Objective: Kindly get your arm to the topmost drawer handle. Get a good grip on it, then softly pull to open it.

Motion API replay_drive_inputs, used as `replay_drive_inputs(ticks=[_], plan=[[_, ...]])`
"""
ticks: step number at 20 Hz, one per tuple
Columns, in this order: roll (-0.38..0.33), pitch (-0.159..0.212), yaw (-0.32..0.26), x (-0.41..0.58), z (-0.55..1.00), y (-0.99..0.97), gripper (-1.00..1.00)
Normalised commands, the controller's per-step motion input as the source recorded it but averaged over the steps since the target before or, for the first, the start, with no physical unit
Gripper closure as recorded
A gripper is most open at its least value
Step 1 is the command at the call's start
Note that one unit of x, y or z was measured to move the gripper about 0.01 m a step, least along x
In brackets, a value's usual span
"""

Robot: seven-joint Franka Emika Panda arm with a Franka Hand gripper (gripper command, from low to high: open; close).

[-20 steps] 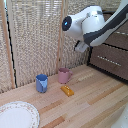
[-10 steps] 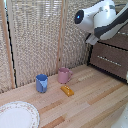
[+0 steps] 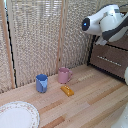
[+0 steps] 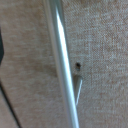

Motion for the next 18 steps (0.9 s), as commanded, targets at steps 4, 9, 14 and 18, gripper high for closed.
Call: replay_drive_inputs(ticks=[4, 9, 14, 18], plan=[[-0.046, 0.241, 0.058, 0.158, 0.1, -0.32, -1.0], [-0.01, 0.011, 0.005, 0.098, -0.04, -0.2, 1.0], [-0.021, -0.001, 0.196, 0.042, -0.03, -0.32, 1.0], [-0.024, 0.025, 0.309, 0.05, 0.0, -0.15, 1.0]])
